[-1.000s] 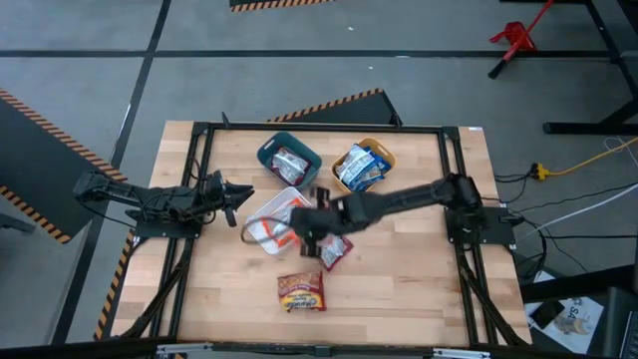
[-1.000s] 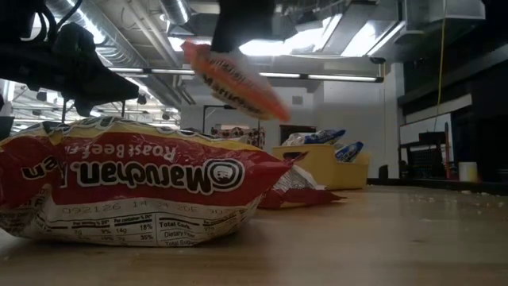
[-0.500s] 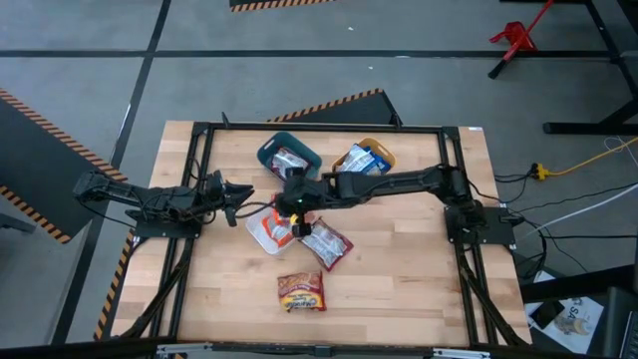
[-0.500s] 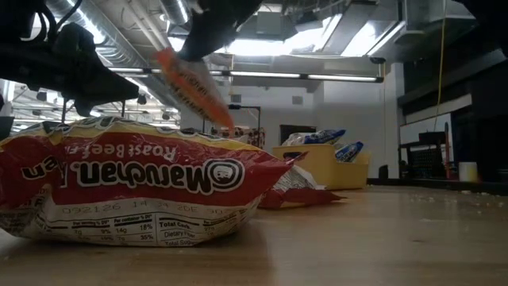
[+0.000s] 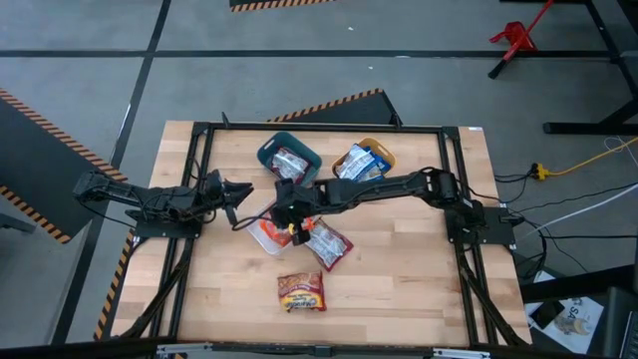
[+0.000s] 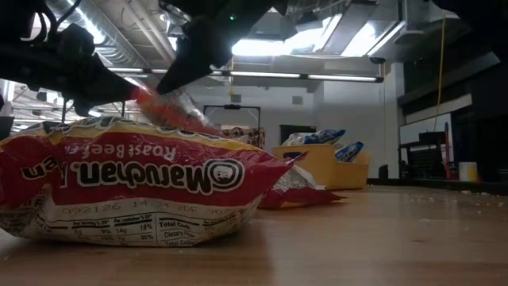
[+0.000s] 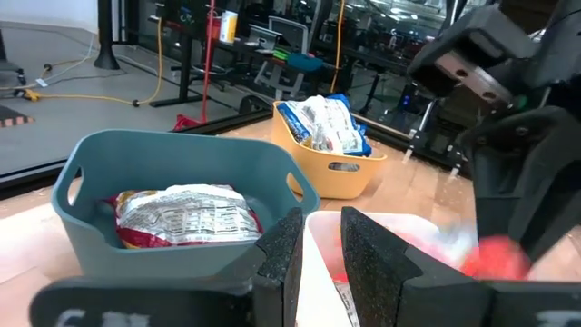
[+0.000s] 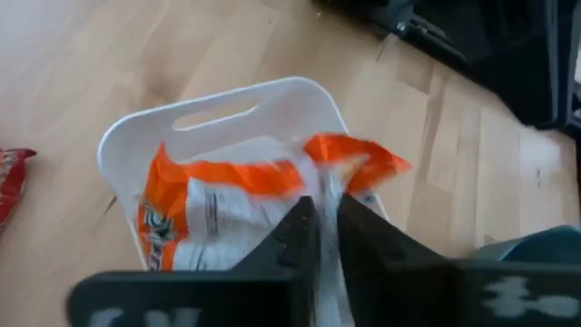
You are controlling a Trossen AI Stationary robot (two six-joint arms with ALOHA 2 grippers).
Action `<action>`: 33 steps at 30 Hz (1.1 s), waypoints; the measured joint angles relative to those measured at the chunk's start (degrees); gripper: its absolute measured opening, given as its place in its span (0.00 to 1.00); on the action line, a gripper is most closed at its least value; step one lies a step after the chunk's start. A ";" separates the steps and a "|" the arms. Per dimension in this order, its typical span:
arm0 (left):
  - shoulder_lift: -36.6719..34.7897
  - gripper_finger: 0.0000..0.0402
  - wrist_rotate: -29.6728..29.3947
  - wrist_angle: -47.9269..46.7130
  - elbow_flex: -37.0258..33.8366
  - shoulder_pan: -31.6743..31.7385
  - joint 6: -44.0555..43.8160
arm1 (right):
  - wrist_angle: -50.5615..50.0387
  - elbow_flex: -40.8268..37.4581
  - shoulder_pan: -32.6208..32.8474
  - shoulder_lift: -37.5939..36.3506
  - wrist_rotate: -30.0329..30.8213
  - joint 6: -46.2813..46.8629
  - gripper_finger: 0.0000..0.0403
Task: Sort Maruchan noodles
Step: Put the orange noodle pack into the white bin, then put the top red noodle pack into the blue bin
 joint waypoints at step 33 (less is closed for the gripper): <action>-0.02 0.18 1.77 0.00 0.00 0.02 0.00 | -38.55 -4.15 19.71 -8.37 15.08 62.73 0.58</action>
